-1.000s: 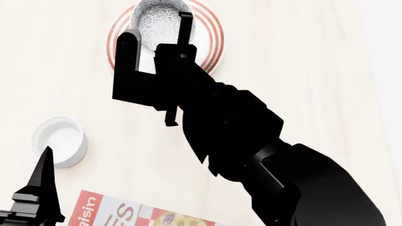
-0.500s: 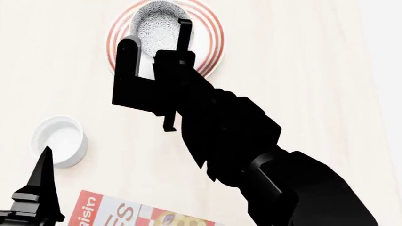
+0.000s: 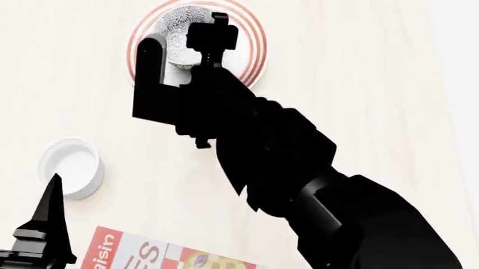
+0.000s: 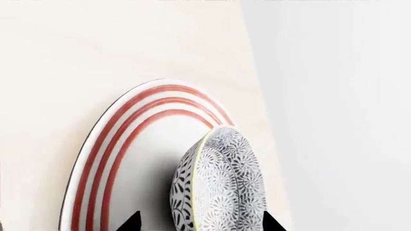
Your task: Pick the akita bowl on the cookies box and place it on the plate.
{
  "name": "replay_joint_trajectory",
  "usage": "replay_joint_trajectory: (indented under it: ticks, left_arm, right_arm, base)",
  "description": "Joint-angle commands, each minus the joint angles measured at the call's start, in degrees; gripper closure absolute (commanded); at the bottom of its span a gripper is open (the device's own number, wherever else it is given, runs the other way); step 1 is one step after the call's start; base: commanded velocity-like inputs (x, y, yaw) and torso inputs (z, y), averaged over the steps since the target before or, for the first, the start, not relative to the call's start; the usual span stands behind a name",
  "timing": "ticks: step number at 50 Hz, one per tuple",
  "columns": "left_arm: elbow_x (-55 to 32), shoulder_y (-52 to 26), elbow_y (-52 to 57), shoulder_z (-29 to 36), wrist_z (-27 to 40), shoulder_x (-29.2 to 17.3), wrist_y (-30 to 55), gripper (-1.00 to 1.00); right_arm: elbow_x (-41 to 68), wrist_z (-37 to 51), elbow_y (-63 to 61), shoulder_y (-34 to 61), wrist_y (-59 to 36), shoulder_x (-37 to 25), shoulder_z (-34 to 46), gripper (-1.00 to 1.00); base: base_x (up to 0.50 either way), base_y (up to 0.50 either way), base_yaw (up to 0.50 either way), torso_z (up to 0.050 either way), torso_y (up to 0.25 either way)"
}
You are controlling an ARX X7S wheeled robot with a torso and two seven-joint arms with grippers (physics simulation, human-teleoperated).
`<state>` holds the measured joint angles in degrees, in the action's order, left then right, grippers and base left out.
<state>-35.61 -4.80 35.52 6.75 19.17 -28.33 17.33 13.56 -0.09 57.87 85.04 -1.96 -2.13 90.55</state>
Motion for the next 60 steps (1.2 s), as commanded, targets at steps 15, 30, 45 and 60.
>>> replay_joint_trajectory:
  ticks: [15, 30, 45, 60]
  left_arm:
    - [1.8, 0.4, 0.1, -0.9, -1.4, 0.5, 0.1, -1.0]
    - [2.3, -1.2, 1.5, -4.3, 2.6, 0.6, -0.1, -1.0]
    - [8.5, -1.8, 8.9, -8.8, 7.5, 1.7, -6.2, -1.0]
    - [15.3, 3.3, 11.9, -13.5, 8.9, 4.6, -18.7, -1.0]
  right_arm:
    - [2.6, -0.5, -39.0, 5.4, -19.7, -16.9, -2.9, -1.0]
    - [7.4, 10.2, -83.9, 8.1, -31.7, -41.6, -9.1, -1.0]
    - [7.6, 43.2, -110.8, -10.9, -14.3, -64.3, -16.5, -1.0]
    - [-4.9, 72.7, -117.8, -22.5, 3.9, -80.1, -10.0, -1.0]
  base:
    - [0.0, 0.0, 0.0, 0.0, 0.0]
    - [0.0, 0.0, 0.0, 0.0, 0.0]
    - [0.0, 0.0, 0.0, 0.0, 0.0]
    - [0.0, 0.0, 0.0, 0.0, 0.0]
